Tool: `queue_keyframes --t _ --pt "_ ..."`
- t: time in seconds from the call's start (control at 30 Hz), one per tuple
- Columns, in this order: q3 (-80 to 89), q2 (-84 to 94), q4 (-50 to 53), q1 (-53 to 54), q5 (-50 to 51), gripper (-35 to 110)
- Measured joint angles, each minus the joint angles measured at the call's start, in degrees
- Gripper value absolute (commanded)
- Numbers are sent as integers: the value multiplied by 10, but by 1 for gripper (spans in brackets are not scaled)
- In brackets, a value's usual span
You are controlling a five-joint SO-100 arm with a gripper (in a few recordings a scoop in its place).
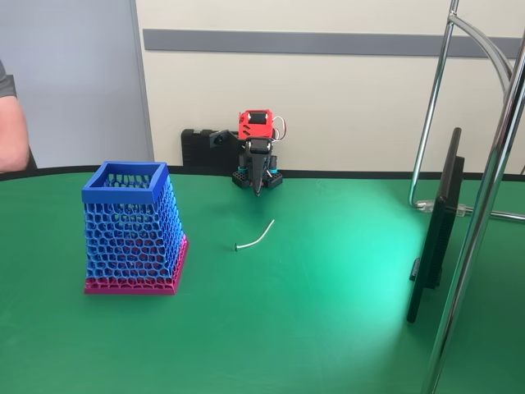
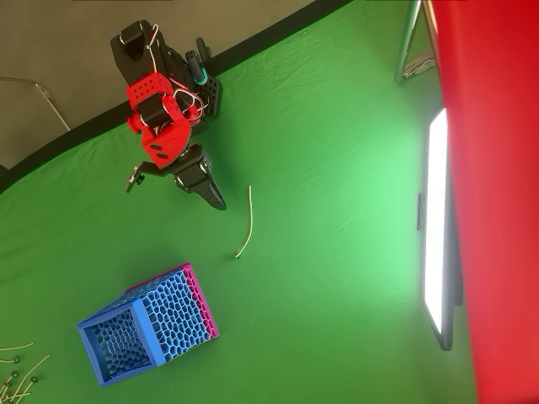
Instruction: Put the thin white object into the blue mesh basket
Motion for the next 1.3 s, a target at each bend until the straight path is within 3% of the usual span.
queue_keyframes --t 1.3 --pt "0 -31 -19 15 -5 1"
